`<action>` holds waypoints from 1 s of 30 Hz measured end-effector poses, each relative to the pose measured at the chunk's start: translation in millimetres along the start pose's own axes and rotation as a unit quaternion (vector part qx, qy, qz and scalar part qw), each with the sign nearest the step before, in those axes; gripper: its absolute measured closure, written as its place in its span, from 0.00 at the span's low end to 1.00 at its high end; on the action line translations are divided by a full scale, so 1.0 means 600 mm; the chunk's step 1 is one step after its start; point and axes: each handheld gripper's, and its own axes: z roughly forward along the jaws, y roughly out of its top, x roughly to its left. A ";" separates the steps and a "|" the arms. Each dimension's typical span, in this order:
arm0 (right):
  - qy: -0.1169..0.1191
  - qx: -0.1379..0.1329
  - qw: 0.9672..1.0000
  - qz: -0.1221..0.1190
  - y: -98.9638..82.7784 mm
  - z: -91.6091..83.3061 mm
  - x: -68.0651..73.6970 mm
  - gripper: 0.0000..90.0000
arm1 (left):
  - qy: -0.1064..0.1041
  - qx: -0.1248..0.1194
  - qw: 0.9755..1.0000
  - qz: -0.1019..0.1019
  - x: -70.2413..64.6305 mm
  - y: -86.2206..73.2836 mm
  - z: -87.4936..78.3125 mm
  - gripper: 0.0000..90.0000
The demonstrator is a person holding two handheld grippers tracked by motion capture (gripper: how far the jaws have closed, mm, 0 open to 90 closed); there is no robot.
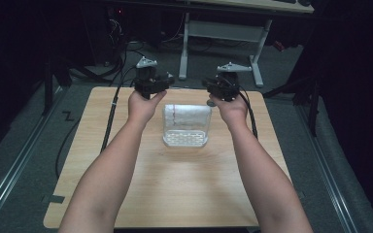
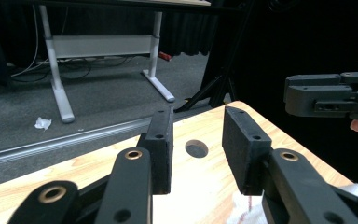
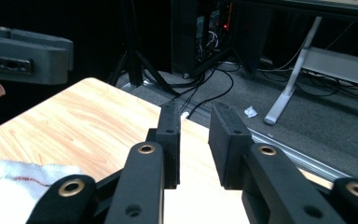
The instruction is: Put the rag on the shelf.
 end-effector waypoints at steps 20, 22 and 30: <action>-0.002 -0.018 1.000 -0.021 -0.063 -0.095 0.032 0.65 | 0.018 -0.009 0.998 0.058 -0.057 -0.052 -0.092 0.61; -0.003 -0.017 1.000 -0.021 -0.071 -0.106 0.035 0.64 | 0.024 -0.007 0.997 0.071 -0.062 -0.062 -0.105 0.60; -0.005 0.003 0.999 -0.043 -0.123 -0.138 0.055 0.56 | 0.023 0.002 0.998 0.058 -0.056 -0.130 -0.160 0.53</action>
